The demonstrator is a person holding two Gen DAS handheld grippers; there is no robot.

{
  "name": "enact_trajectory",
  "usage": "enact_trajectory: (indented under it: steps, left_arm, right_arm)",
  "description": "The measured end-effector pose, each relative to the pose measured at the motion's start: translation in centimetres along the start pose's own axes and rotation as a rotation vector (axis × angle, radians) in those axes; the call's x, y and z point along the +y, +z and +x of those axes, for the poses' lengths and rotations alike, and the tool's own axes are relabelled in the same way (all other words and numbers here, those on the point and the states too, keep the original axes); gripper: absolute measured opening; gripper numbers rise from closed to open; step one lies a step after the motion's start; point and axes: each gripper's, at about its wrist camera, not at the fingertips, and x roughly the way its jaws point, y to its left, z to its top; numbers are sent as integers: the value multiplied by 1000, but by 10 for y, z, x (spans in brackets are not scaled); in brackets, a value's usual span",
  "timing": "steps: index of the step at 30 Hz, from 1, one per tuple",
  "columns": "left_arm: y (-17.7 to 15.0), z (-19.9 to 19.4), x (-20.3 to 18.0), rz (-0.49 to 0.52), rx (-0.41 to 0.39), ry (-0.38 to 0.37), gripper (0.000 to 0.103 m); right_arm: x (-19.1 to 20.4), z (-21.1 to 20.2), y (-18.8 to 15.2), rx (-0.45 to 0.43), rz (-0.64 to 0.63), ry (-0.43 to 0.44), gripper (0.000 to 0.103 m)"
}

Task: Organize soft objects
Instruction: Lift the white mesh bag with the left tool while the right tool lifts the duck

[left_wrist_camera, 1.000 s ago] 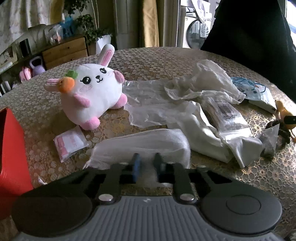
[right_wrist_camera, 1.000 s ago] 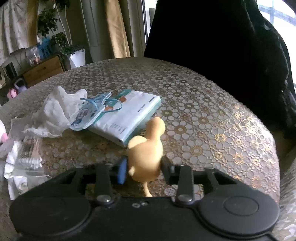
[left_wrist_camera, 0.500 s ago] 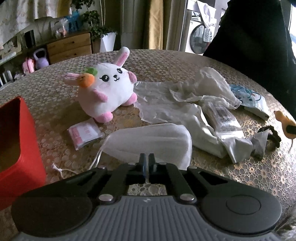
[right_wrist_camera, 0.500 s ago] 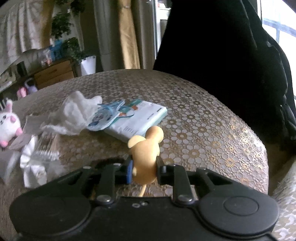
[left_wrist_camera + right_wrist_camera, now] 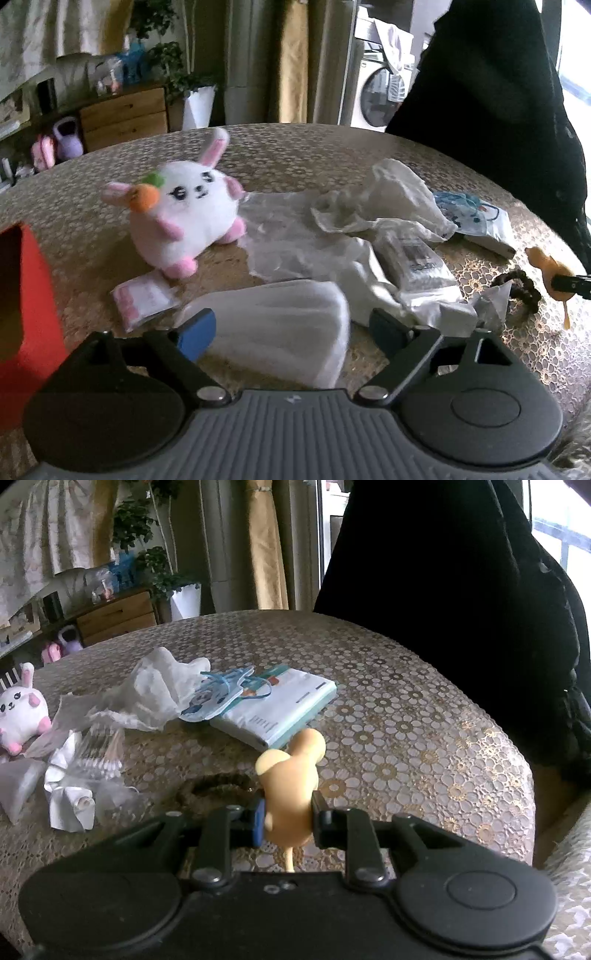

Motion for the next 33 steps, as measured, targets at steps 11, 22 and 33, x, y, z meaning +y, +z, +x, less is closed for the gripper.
enact_trajectory:
  steps: [11,22,33]
  left_arm:
    - [-8,41,-2,-5,84,101,94]
    - [-4,38,9,-38,72,68,36]
    - [1,14,27,-85,21,46,8]
  right_arm:
    - [4,8,-3,27,-12,9,24]
    - [10,9,-5,34,-32,4,24]
    - [25,-24,0,-16,-52,14,23]
